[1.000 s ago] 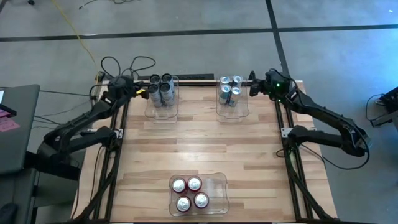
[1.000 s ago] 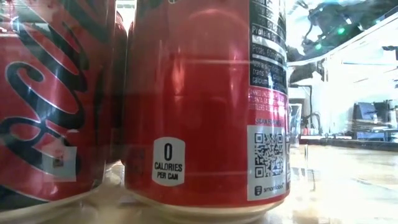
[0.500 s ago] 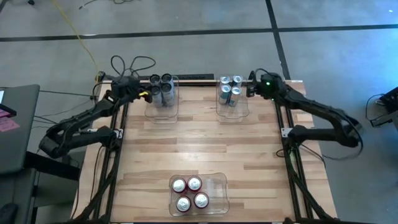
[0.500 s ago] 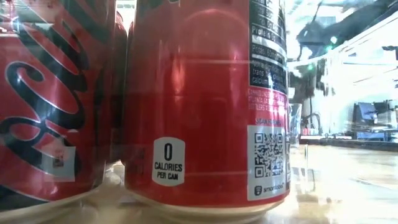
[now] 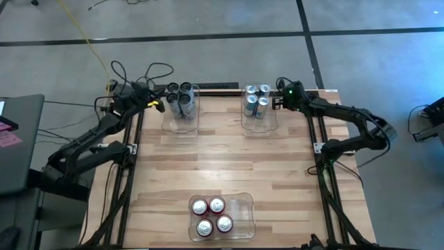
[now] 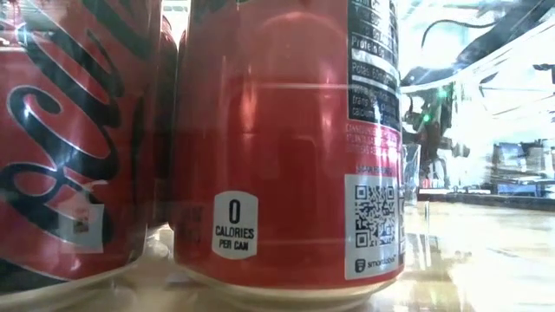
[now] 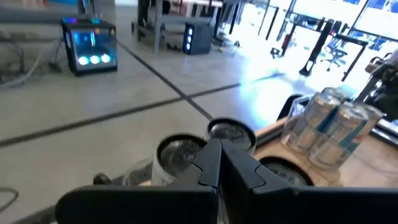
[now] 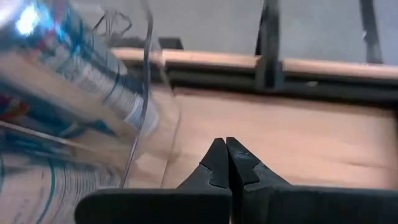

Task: Sort soda cans
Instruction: Move the top right transparent bin to the top center, then adjust the blue soda can in the bottom transparent bin

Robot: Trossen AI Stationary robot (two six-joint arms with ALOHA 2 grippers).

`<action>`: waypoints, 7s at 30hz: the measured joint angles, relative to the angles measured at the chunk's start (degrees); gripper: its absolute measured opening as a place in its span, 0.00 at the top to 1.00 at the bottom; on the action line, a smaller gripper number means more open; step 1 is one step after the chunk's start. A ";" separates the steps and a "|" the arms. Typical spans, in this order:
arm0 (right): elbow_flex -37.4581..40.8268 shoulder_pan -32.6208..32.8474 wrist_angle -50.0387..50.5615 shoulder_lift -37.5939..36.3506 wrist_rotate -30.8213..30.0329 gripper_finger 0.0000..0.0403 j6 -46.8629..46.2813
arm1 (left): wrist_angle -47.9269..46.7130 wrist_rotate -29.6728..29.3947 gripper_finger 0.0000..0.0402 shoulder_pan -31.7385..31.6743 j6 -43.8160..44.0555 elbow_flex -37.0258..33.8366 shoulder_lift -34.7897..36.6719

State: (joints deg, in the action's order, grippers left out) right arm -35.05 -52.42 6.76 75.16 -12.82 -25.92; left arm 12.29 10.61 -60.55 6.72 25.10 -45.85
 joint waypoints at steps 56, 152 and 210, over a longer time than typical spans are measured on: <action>-3.29 10.05 -23.77 11.34 11.52 1.00 3.46 | -4.35 -0.70 1.00 0.00 -1.73 0.00 5.12; -19.85 18.65 -13.62 14.99 16.46 0.85 7.49 | -12.03 -0.72 1.00 0.00 -9.67 0.00 9.89; -42.28 29.58 4.15 27.48 12.55 0.04 24.16 | -12.63 0.14 1.00 0.17 -10.05 0.00 9.91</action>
State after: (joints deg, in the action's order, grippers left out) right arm -77.33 -22.85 10.91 102.64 -0.27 -1.76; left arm -0.34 10.75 -60.38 -3.32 25.10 -35.94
